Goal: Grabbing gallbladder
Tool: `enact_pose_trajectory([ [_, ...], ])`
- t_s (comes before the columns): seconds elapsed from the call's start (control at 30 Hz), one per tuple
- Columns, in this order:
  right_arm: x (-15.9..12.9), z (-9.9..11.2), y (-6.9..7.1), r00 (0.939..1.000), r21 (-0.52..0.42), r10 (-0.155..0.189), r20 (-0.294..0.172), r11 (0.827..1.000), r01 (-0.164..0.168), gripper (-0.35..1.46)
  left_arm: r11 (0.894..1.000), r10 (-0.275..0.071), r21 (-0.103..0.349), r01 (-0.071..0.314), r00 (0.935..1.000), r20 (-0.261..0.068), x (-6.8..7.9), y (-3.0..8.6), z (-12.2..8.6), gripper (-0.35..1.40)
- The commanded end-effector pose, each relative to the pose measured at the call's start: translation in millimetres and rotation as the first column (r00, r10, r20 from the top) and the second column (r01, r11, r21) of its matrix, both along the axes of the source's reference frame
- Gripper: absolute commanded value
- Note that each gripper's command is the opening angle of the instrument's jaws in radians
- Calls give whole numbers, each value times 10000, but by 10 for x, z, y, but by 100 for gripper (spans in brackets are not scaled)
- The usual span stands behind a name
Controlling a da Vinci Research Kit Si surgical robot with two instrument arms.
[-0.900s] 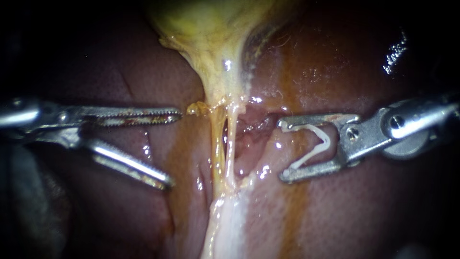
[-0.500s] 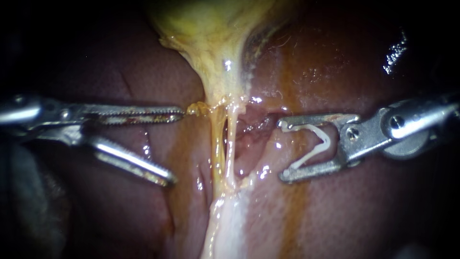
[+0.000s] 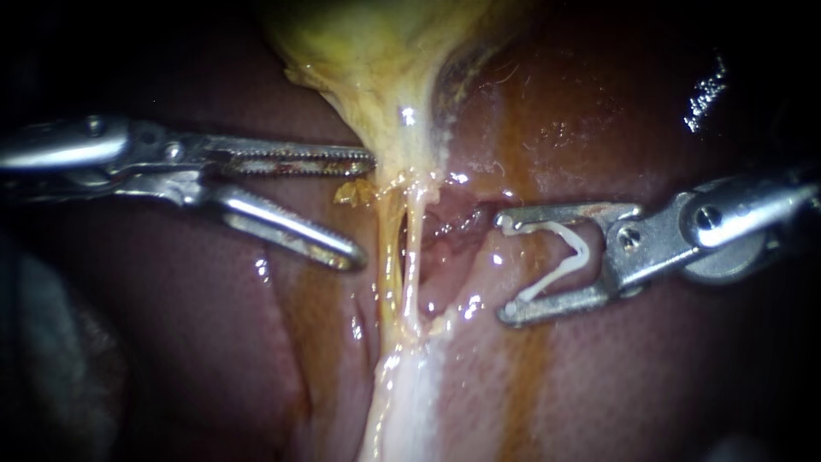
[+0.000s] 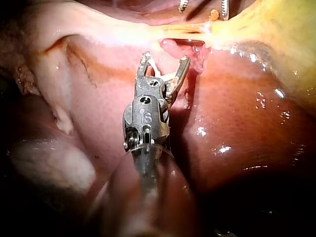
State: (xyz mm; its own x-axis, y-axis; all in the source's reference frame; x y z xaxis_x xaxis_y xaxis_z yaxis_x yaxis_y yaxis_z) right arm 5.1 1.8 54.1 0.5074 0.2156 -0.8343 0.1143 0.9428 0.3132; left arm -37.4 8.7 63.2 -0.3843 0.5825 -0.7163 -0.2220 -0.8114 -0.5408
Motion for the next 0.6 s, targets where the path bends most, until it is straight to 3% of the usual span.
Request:
enact_pose_trajectory([
  [0.03, 0, 0, 0, 10000, 0, 3, 0, 10000, -3, 50, 10000, -7, 9, 7, 10000, -8, 1, 1, 2, 44],
  [0.23, 0, 0, 0, 10000, 0, 3, 0, 10000, -3, 50, 10000, -26, -1, 26, 10000, -22, -2, 3, 6, 26],
  [0.43, 0, 0, 0, 10000, 0, 3, 0, 10000, -3, 50, 10000, -27, 0, 27, 10000, -22, -2, 1, 4, -33],
  [0.6, 0, 0, 0, 10000, 0, 2, -1, 10000, -2, 50, 10000, 16, -33, -16, 10000, -4, 1, 2, 0, -35],
])
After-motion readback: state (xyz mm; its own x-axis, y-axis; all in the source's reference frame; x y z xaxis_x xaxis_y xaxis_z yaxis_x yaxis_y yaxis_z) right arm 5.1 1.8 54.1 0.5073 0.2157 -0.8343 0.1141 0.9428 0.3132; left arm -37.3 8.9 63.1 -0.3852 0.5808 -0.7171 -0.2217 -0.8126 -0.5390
